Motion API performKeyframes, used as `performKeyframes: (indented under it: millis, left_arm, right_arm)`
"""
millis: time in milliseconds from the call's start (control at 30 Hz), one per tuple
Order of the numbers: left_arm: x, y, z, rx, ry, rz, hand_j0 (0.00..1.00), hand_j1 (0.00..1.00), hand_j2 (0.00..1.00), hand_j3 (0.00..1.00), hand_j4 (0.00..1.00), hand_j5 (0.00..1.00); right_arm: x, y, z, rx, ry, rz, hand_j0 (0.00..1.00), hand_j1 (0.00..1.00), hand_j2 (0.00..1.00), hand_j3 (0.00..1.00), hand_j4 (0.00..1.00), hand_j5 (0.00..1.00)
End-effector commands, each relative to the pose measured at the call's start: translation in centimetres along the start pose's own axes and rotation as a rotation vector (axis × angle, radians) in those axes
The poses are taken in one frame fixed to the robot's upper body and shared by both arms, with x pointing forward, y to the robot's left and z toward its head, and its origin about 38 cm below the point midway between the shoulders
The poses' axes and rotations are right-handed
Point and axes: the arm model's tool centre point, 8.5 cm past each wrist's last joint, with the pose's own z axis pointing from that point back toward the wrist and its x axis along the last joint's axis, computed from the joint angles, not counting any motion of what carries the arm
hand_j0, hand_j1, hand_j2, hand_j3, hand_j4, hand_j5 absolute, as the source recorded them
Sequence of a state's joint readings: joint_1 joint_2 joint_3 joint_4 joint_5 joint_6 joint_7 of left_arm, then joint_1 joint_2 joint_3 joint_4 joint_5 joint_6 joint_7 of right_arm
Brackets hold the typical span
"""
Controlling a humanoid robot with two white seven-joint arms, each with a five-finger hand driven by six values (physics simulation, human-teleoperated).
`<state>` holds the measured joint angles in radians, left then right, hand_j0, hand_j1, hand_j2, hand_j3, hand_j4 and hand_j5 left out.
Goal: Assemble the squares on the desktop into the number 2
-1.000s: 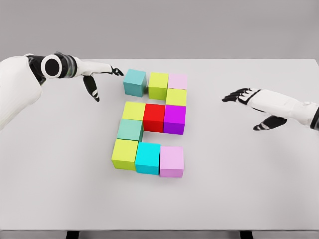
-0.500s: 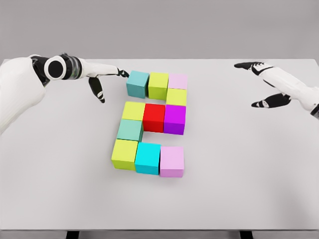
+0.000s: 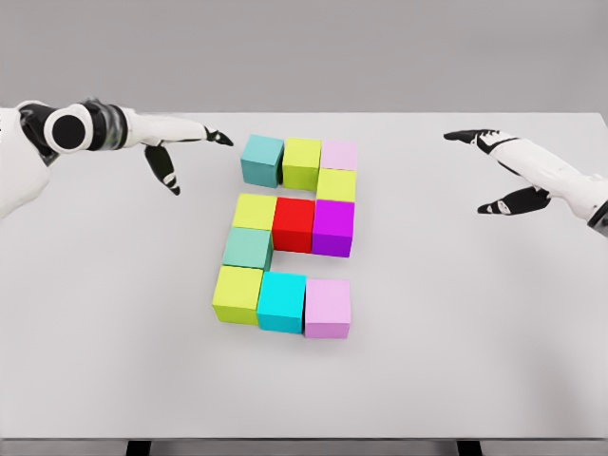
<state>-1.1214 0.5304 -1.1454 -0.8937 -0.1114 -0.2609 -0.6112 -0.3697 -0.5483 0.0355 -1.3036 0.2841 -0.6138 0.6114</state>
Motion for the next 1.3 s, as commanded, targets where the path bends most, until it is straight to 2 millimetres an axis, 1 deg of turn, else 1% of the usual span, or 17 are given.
performKeyframes:
  millis: [0,133,300,400,633,900,967,1033,1067,1267]
  left_arm:
    - [0.5,-0.3,-0.1,-0.010,-0.025,-0.020,1.00,1.00,1.00,1.00,1.00,1.00]
    - [0.7,-1.5,-0.7,-0.047,-0.030,-0.037,1.00,1.00,1.00,1.00,1.00,1.00]
    - [1.1,-1.9,-1.2,-0.055,-0.041,-0.035,1.00,1.00,1.00,1.00,1.00,1.00]
    - [1.6,-1.9,-1.6,-0.056,-0.052,-0.037,1.00,1.00,1.00,1.00,1.00,1.00]
    - [1.9,-1.9,-1.8,-0.057,-0.059,-0.039,1.00,1.00,1.00,1.00,1.00,1.00]
    - [0.8,-1.8,-1.0,-0.046,-0.044,-0.013,1.00,1.00,1.00,1.00,1.00,1.00]
    - [0.0,-1.9,-0.3,-0.045,-0.027,-0.009,1.00,1.00,1.00,1.00,1.00,1.00]
    - [-1.4,-1.8,0.9,-0.038,0.003,-0.001,1.00,1.00,1.00,1.00,1.00,1.00]
    - [-1.7,-1.7,1.2,-0.032,0.009,0.002,1.00,1.00,1.00,1.00,1.00,1.00]
    - [-1.8,-1.9,1.2,-0.036,0.010,0.005,1.00,1.00,1.00,1.00,1.00,1.00]
  right_arm:
    - [0.0,-0.1,0.0,-0.005,-0.001,-0.006,1.00,1.00,1.00,1.00,1.00,1.00]
    - [0.0,0.0,0.0,-0.004,-0.001,-0.006,1.00,1.00,1.00,1.00,1.00,1.00]
    - [0.0,0.0,0.1,-0.003,-0.001,-0.007,1.00,1.00,1.00,1.00,1.00,1.00]
    - [0.0,0.1,0.0,-0.002,-0.002,-0.007,1.00,1.00,1.00,1.00,1.00,1.00]
    - [0.1,0.5,-0.2,0.011,-0.006,-0.010,1.00,1.00,1.00,1.00,1.00,1.00]
    - [0.1,0.6,-0.2,0.014,-0.005,-0.012,1.00,1.00,1.00,1.00,1.00,1.00]
    - [0.1,0.6,-0.2,0.012,-0.004,-0.012,1.00,1.00,1.00,1.00,1.00,1.00]
    - [0.1,0.6,-0.2,0.012,-0.004,-0.012,1.00,1.00,1.00,1.00,1.00,1.00]
    - [0.1,0.6,-0.2,0.014,-0.005,-0.012,1.00,1.00,1.00,1.00,1.00,1.00]
    - [-0.2,0.8,-0.4,0.025,0.002,-0.018,1.00,1.00,1.00,1.00,1.00,1.00]
